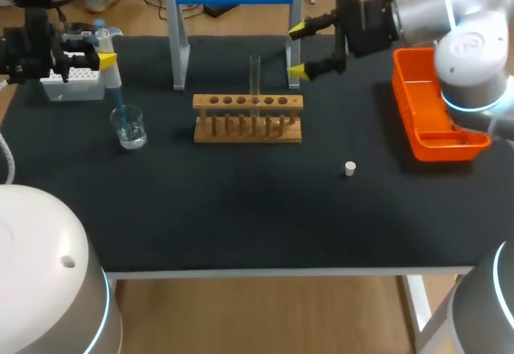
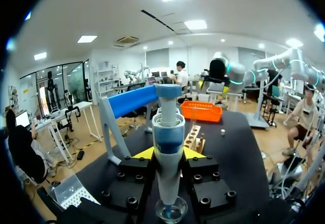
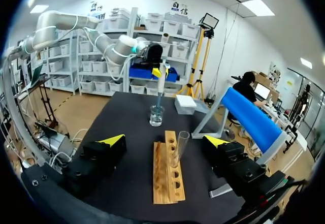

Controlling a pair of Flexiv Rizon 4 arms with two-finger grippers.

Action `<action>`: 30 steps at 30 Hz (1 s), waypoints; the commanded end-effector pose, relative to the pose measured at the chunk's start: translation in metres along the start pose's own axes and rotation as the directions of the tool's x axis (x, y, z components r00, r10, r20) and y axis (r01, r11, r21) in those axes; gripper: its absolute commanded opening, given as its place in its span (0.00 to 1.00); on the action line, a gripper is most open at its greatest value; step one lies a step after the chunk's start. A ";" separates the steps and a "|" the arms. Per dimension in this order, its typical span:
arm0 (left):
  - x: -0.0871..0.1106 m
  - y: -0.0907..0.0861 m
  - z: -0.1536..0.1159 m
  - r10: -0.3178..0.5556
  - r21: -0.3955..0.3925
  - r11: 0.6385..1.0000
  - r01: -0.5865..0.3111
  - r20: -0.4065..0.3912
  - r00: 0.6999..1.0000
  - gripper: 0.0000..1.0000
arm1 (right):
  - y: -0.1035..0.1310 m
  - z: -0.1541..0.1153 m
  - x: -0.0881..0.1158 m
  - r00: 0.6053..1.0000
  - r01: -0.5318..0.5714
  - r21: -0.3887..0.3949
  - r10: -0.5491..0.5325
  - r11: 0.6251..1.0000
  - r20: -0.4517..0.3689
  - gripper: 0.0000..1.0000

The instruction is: Invert the test tube, pick up the pipette, mount the tip to pipette, aspirate from beaker and dispense into the tube, eject the tip, return the pipette, and cap with the stopper.

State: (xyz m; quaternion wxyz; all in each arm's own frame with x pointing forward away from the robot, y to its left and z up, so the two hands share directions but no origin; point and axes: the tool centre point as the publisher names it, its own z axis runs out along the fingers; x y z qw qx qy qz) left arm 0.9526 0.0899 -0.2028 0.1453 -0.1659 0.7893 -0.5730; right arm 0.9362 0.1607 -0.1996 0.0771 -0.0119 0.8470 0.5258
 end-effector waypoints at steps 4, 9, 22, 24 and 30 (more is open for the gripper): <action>0.001 -0.001 0.000 0.000 -0.002 1.000 0.000 0.002 1.000 0.00 | -0.011 0.011 -0.008 1.000 0.001 -0.019 -0.001 1.000 -0.024 1.00; 0.001 -0.001 0.000 0.000 -0.002 1.000 0.000 0.002 1.000 0.00 | -0.014 0.017 -0.011 0.999 0.000 -0.020 -0.001 1.000 -0.048 1.00; 0.001 -0.001 0.000 0.000 -0.002 1.000 0.000 0.002 1.000 0.00 | -0.013 0.020 -0.014 0.999 0.003 -0.012 -0.003 1.000 -0.047 1.00; 0.001 -0.001 0.000 0.000 -0.002 1.000 0.000 0.002 1.000 0.00 | -0.013 0.020 -0.014 0.999 0.003 -0.012 -0.003 1.000 -0.047 1.00; 0.001 -0.001 0.000 0.000 -0.002 1.000 0.000 0.002 1.000 0.00 | -0.013 0.020 -0.014 0.999 0.003 -0.012 -0.003 1.000 -0.047 1.00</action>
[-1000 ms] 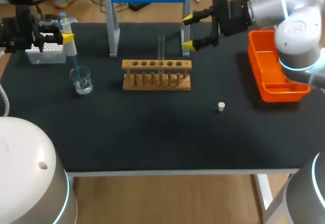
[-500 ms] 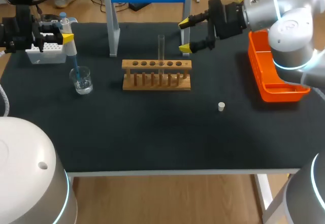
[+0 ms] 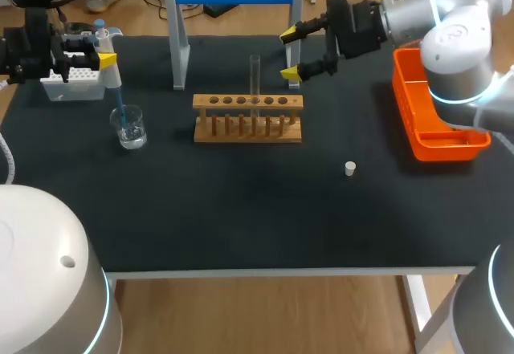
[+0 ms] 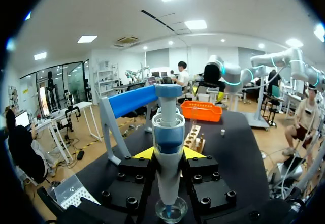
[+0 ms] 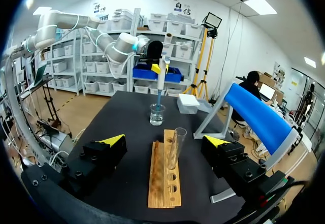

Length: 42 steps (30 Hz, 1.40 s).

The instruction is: Invert the test tube, pick up the pipette, mount the tip to pipette, aspirate from beaker and dispense into the tube, eject the tip, return the pipette, and cap with the stopper.

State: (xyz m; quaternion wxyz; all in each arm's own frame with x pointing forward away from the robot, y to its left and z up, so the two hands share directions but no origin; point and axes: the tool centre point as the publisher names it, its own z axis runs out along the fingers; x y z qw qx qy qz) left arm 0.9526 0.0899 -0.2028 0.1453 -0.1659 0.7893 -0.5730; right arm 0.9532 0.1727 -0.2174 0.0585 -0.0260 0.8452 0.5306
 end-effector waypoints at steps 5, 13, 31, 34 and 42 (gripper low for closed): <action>0.001 -0.001 0.000 0.000 -0.002 1.000 0.000 0.002 1.000 0.00 | 0.000 0.000 0.000 1.000 0.000 0.001 0.000 1.000 -0.001 1.00; 0.001 -0.001 0.000 0.000 -0.002 1.000 0.000 0.002 1.000 0.00 | -0.005 0.004 -0.005 1.000 0.013 0.014 -0.012 1.000 -0.023 1.00; 0.001 -0.001 0.000 0.000 -0.002 1.000 0.000 0.002 1.000 0.00 | -0.019 0.035 -0.023 0.989 0.041 0.016 -0.039 0.999 -0.141 1.00; 0.001 -0.001 0.000 0.000 -0.002 1.000 0.000 0.002 1.000 0.00 | -0.021 0.038 -0.025 0.988 0.039 0.014 -0.037 0.999 -0.147 1.00; 0.001 -0.001 0.000 0.000 -0.002 1.000 0.000 0.002 1.000 0.00 | -0.027 0.052 -0.023 0.984 0.033 0.020 -0.029 0.999 -0.175 1.00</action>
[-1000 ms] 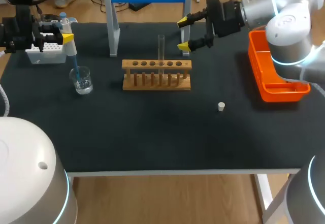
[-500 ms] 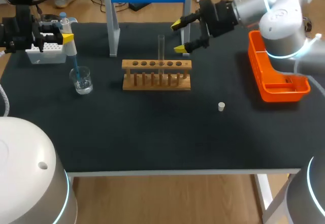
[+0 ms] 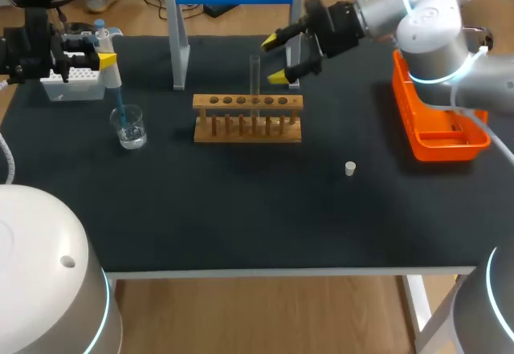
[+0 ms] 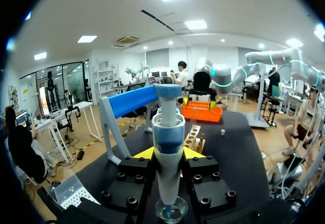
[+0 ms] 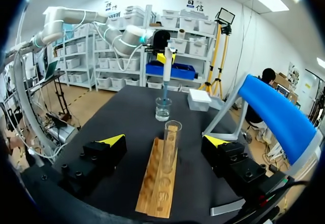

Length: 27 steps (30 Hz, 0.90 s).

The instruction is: Invert the test tube, pick up the pipette, mount the tip to pipette, aspirate from beaker and dispense into the tube, eject the tip, return the pipette, and cap with the stopper.

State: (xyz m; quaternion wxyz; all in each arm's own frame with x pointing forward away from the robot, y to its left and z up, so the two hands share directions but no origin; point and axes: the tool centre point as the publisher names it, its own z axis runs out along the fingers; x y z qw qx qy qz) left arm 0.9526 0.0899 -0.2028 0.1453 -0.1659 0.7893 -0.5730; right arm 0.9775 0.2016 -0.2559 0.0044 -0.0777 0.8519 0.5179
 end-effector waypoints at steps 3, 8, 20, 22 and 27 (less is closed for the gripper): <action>0.001 -0.001 0.000 0.000 -0.002 1.000 0.000 0.002 1.000 0.00 | -0.004 0.012 -0.004 0.999 0.000 0.008 0.001 1.000 -0.034 1.00; 0.001 -0.001 0.000 0.000 -0.002 1.000 0.000 0.002 1.000 0.00 | -0.007 0.020 -0.005 0.999 -0.005 0.013 0.006 1.000 -0.046 1.00; 0.001 -0.001 0.000 0.000 -0.002 1.000 0.000 0.002 1.000 0.00 | -0.010 0.032 -0.011 0.991 -0.009 0.028 0.013 1.000 -0.137 1.00; 0.001 -0.001 0.000 0.000 -0.002 1.000 0.000 0.002 1.000 0.00 | -0.011 0.033 -0.011 0.989 -0.007 0.033 0.012 0.999 -0.147 1.00; 0.001 -0.001 0.000 0.000 -0.002 1.000 0.000 0.002 1.000 0.00 | -0.014 0.039 -0.011 0.987 0.007 0.063 0.003 0.998 -0.159 1.00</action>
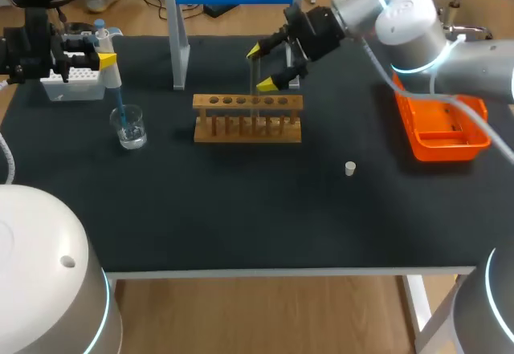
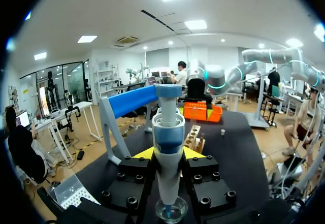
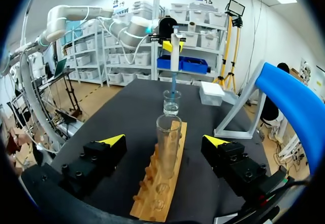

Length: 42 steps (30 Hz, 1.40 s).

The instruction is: Invert the test tube, pick up the pipette, mount the tip to pipette, aspirate from beaker and dispense into the tube, eject the tip, return the pipette, and cap with the stopper.

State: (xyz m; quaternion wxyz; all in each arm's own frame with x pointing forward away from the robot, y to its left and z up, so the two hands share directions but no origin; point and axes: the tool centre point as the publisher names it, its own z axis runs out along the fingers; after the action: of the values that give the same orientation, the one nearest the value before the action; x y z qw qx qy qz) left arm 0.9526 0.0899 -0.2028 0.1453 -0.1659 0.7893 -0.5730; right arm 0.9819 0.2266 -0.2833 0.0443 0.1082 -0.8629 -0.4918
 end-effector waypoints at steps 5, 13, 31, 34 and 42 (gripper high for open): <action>0.001 -0.001 0.000 0.000 -0.002 1.000 0.000 0.002 1.000 0.00 | -0.004 0.009 -0.008 0.998 0.016 0.057 -0.013 0.998 -0.054 1.00; 0.001 -0.001 0.000 0.000 -0.002 1.000 0.000 0.002 1.000 0.00 | -0.007 0.014 -0.011 0.998 0.018 0.092 -0.012 0.996 -0.064 1.00; 0.001 -0.001 0.000 0.000 -0.002 1.000 0.000 0.002 1.000 0.00 | -0.010 0.023 -0.013 0.998 0.006 0.118 0.001 0.993 -0.058 1.00; 0.001 -0.001 0.000 0.000 -0.002 1.000 0.000 0.002 1.000 0.00 | -0.010 0.022 -0.013 0.999 0.003 0.119 0.003 0.993 -0.054 1.00; 0.001 -0.001 0.000 0.000 -0.002 1.000 0.000 0.002 1.000 0.00 | -0.010 0.019 -0.013 0.999 0.002 0.116 0.003 0.993 -0.040 1.00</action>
State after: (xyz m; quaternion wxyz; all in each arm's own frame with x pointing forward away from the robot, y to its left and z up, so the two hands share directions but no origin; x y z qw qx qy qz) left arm 0.9526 0.0900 -0.2028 0.1453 -0.1659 0.7893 -0.5730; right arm 0.9936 0.2419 -0.3021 0.0559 0.1198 -0.8884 -0.4397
